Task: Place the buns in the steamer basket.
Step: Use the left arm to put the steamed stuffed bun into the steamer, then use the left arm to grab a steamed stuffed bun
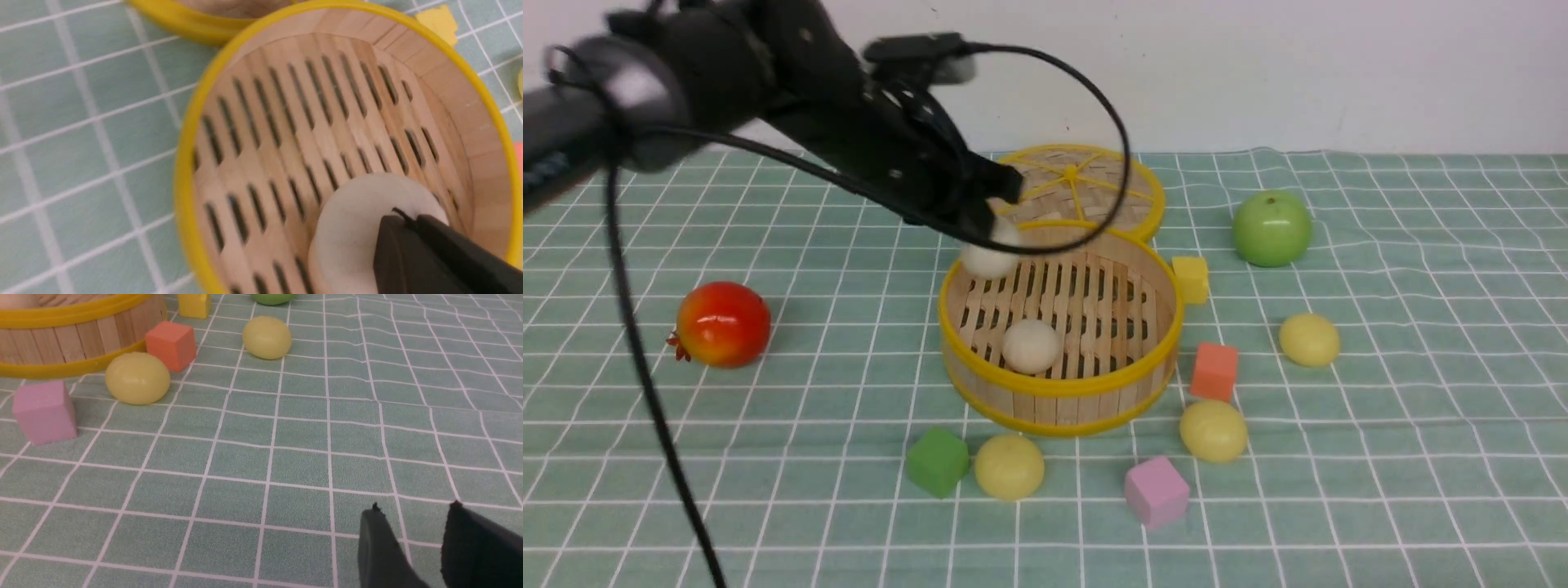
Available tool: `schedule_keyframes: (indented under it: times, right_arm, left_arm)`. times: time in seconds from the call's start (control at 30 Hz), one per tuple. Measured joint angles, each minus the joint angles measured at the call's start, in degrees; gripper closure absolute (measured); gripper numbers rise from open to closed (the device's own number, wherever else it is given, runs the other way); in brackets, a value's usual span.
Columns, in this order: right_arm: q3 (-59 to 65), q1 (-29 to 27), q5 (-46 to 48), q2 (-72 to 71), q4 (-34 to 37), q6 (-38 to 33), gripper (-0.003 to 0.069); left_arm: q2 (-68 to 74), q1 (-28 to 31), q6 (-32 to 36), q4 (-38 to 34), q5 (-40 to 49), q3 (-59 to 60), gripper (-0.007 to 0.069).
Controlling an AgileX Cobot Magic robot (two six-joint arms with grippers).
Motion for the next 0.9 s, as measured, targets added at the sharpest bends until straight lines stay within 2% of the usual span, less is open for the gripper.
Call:
schedule_keyframes:
  times: [0.07,0.17,0.3,0.47,0.6,0.7,0.8,0.83,0.87,0.9]
  right_arm:
    - [0.0,0.0,0.0,0.0,0.0,0.0,0.0419]
    - [0.0,0.0,0.0,0.0,0.0,0.0,0.0419]
    - [0.0,0.0,0.0,0.0,0.0,0.0,0.0419]
    - [0.0,0.0,0.0,0.0,0.0,0.0,0.0419]
    - [0.0,0.0,0.0,0.0,0.0,0.0,0.0419]
    - [0.0,0.0,0.0,0.0,0.0,0.0,0.0419]
    - [0.0,0.0,0.0,0.0,0.0,0.0,0.0419]
    - [0.0,0.0,0.0,0.0,0.0,0.0,0.0419]
    - [0.0,0.0,0.0,0.0,0.0,0.0,0.0419]
    - [0.0,0.0,0.0,0.0,0.0,0.0,0.0419]
  left_arm:
    - [1.7,-0.5,0.4,0.0,-2.1,0.0,0.0634]
    - [6.2,-0.7,0.6,0.6,-7.1,0.1,0.0584]
    - [9.0,-0.6,0.2,1.2,-8.6,0.1,0.0462]
    - [7.9,-0.6,0.2,1.0,-8.6,0.1,0.0253]
    - [3.2,-0.6,0.1,1.0,-6.3,0.1,0.0173]
    - [-2.3,-0.6,-1.0,1.0,0.1,0.1,0.0192]
    - [-7.8,-1.1,-3.8,1.4,10.4,0.6,0.0313]
    - [-9.5,-1.8,-4.6,2.1,14.6,1.9,0.0371]
    - [-10.9,-3.1,-5.1,3.1,18.4,4.3,0.0468]
    - [-11.1,-3.4,-5.1,3.2,18.4,4.7,0.0468]
